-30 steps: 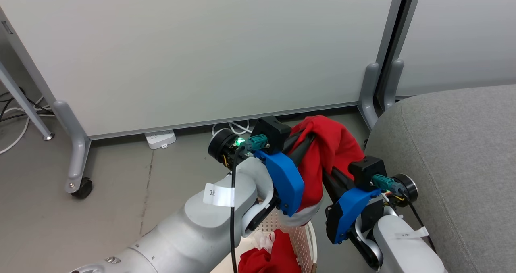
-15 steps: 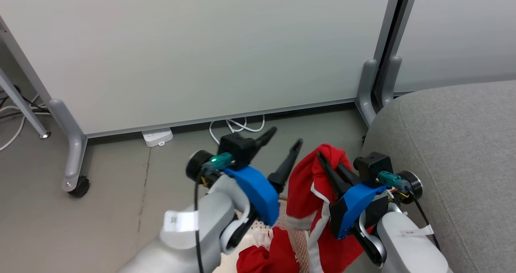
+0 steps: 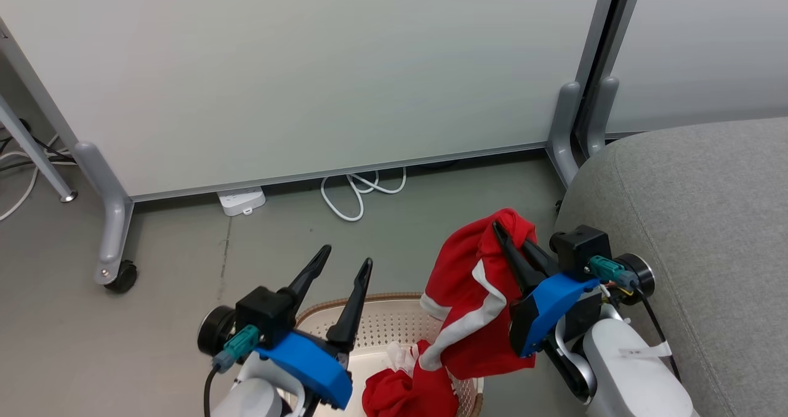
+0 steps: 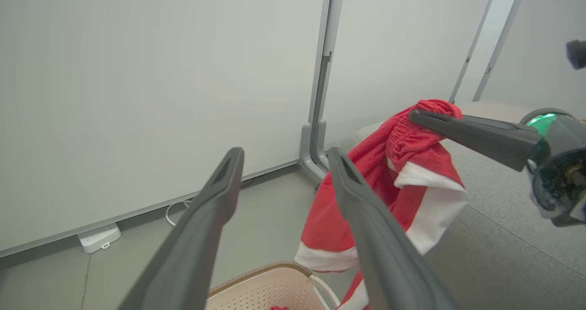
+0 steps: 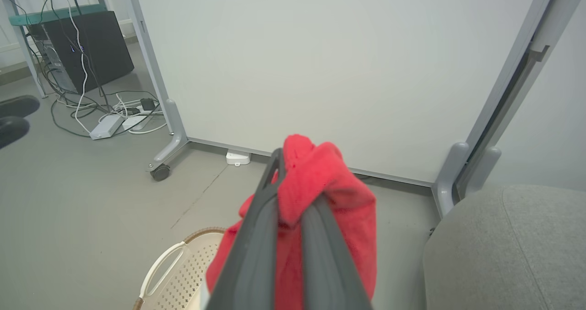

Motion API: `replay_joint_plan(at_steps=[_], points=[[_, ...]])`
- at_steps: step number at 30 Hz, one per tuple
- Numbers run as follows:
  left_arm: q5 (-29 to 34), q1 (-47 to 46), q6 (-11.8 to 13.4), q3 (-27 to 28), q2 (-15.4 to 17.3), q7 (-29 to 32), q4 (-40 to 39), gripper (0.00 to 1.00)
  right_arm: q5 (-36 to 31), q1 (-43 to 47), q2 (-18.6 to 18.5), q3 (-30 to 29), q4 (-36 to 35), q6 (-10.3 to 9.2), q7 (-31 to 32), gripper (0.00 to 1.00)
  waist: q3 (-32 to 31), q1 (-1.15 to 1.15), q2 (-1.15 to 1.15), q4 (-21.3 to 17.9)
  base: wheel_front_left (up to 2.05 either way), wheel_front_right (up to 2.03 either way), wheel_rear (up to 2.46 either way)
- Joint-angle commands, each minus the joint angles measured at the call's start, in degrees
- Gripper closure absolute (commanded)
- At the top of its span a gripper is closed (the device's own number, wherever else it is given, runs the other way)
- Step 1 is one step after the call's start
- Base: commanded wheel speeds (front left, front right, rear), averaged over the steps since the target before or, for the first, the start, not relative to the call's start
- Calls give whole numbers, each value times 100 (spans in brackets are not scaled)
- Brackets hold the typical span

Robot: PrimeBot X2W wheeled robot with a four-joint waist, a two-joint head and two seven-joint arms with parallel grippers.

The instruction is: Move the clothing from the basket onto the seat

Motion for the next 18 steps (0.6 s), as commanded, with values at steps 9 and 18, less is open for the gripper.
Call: replay_joint_plan(at_steps=[9,18], points=[[587,599,-277,627,-222,-27,66,0,-13,120,-19,11,-107,3,73,100,-12,0,0,-29,0,0,0],[884,672,-417,885,-428,-27,103,0,-17,125,-19,13,-170,3,120,100,26,0,0,-420,0,0,0]])
